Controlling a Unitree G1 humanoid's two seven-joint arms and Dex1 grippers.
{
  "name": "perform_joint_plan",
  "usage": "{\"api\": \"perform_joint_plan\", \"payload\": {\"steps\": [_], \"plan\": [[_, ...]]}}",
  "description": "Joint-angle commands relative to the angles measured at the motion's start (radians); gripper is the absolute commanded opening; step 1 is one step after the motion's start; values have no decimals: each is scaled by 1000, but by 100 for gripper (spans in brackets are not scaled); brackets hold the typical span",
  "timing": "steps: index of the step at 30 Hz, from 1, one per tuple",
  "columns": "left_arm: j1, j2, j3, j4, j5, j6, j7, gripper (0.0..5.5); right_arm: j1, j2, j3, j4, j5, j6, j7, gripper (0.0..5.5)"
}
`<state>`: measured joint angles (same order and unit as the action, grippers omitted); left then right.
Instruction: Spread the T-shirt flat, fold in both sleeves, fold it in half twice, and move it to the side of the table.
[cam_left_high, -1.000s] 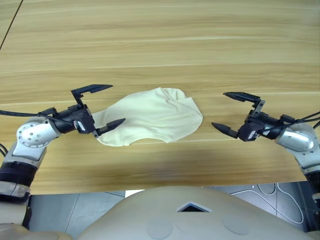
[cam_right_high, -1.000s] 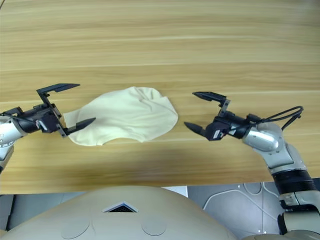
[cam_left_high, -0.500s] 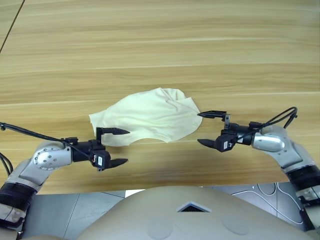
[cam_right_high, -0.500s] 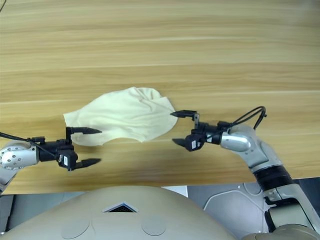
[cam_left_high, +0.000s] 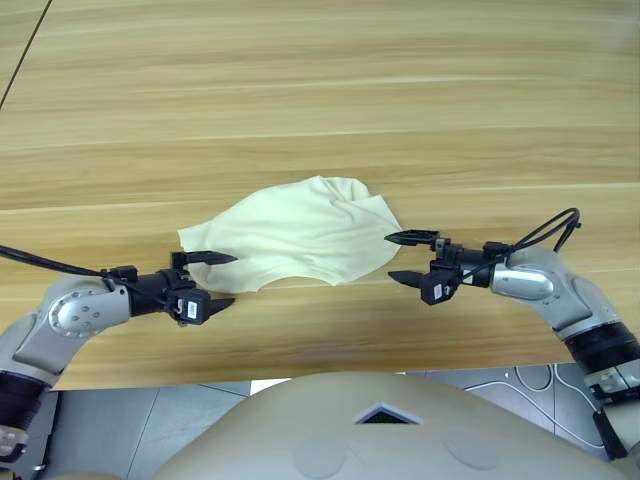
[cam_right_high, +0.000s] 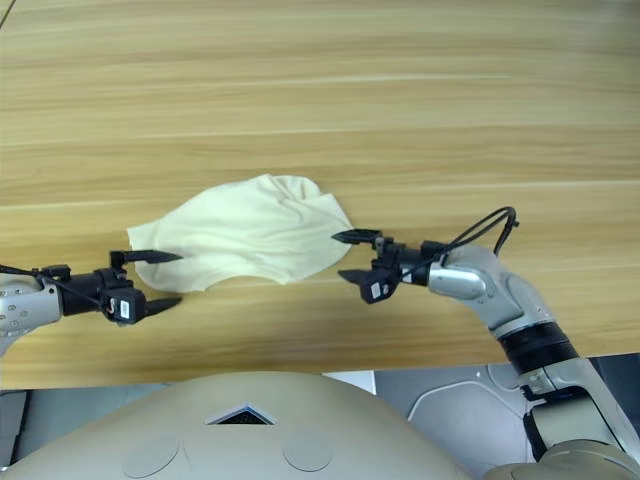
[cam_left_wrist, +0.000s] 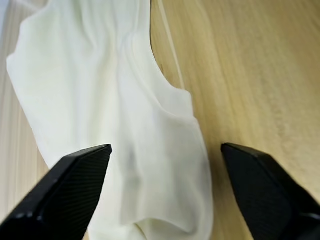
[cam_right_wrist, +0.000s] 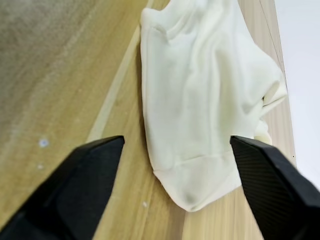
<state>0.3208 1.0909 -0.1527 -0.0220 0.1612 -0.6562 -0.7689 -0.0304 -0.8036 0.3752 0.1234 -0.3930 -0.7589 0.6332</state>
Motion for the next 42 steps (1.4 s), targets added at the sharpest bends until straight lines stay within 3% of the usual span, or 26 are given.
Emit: {"api": "perform_joint_plan", "payload": {"steps": [1,18,23,30,34,38,42], "plan": [[44,21,11,-5,27,17,-17,338,-1,4,36,48,-68,46,25,312],[15,-10,20,-49,43,105,-35,72,-33,65,81,100,-97,59,-29,6],[38,-11,37,-69,46,134,-28,2,-32,70,83,99,-91,60,-31,0],[29,-38,31,-50,34,88,-12,2,-33,77,64,94,-76,60,-52,0],[-116,-156,36,-72,-48,27,45,2,-67,92,-7,83,12,40,-103,0],[-345,-298,91,56,-19,-84,210,2,-120,74,-150,70,268,-2,-107,0],[-448,-288,151,160,-80,-187,244,2,-83,-12,-338,0,628,-31,-29,0]]}}
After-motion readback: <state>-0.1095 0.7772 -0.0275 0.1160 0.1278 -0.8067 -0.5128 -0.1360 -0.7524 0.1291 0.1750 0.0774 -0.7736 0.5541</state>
